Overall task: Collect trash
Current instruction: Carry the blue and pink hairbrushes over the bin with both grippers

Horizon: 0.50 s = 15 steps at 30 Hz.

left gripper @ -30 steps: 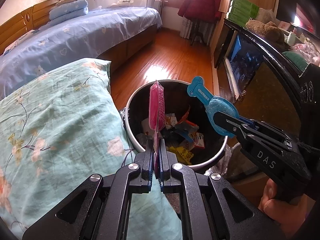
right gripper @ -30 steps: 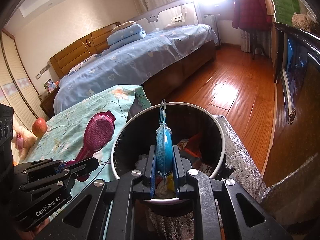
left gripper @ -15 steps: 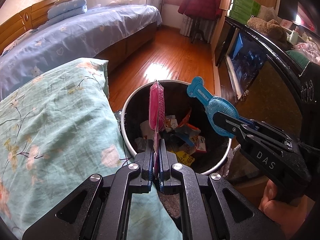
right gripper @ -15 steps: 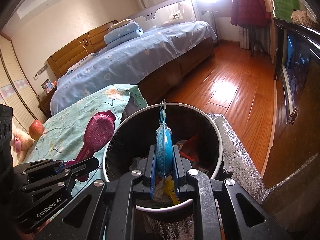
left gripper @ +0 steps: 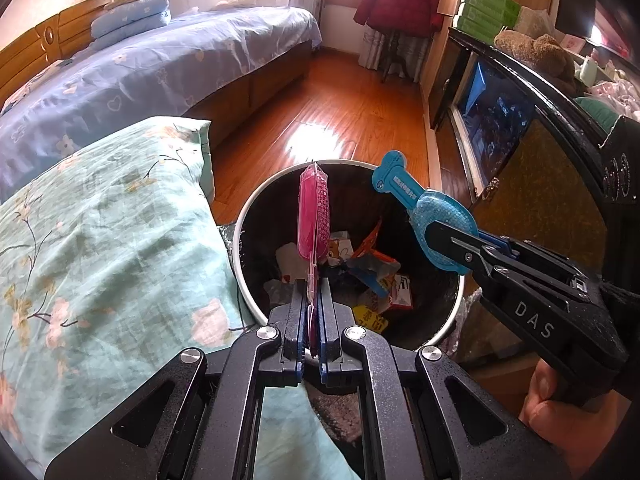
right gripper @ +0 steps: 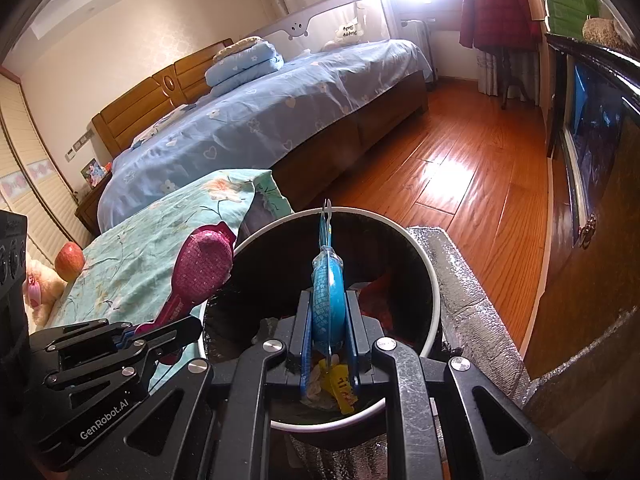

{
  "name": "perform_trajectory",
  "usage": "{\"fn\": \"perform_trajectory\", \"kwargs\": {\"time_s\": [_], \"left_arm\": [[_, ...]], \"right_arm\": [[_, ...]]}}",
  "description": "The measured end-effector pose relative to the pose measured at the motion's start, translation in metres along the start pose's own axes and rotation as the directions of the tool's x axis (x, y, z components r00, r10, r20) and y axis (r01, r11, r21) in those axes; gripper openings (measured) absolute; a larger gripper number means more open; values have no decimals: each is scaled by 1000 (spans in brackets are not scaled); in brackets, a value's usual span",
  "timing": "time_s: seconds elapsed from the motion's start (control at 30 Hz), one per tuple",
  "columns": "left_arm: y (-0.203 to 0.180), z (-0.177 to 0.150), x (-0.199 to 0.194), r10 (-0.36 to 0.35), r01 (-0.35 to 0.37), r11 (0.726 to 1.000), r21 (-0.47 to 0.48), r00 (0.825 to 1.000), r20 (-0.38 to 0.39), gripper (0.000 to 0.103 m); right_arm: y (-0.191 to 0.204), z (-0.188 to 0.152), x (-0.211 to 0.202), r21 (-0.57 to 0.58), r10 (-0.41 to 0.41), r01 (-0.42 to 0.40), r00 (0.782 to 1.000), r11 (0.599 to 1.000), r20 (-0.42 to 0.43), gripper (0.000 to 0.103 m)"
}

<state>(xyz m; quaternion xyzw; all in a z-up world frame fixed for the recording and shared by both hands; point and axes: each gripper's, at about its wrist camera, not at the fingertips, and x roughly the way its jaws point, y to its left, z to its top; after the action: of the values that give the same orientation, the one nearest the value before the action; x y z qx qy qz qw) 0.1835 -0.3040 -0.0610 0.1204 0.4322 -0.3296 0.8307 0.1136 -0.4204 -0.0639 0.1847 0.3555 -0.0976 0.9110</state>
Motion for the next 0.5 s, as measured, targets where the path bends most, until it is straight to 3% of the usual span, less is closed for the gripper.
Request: {"fn": "perform_trajectory", "kwargs": {"time_s": [0.5], "left_arm": [[-4,3,1,2,-2,1000,8,1000,2,4]], "right_arm": [[-3,2,1,2,-1,1,1000,1000,-4,14]]}}
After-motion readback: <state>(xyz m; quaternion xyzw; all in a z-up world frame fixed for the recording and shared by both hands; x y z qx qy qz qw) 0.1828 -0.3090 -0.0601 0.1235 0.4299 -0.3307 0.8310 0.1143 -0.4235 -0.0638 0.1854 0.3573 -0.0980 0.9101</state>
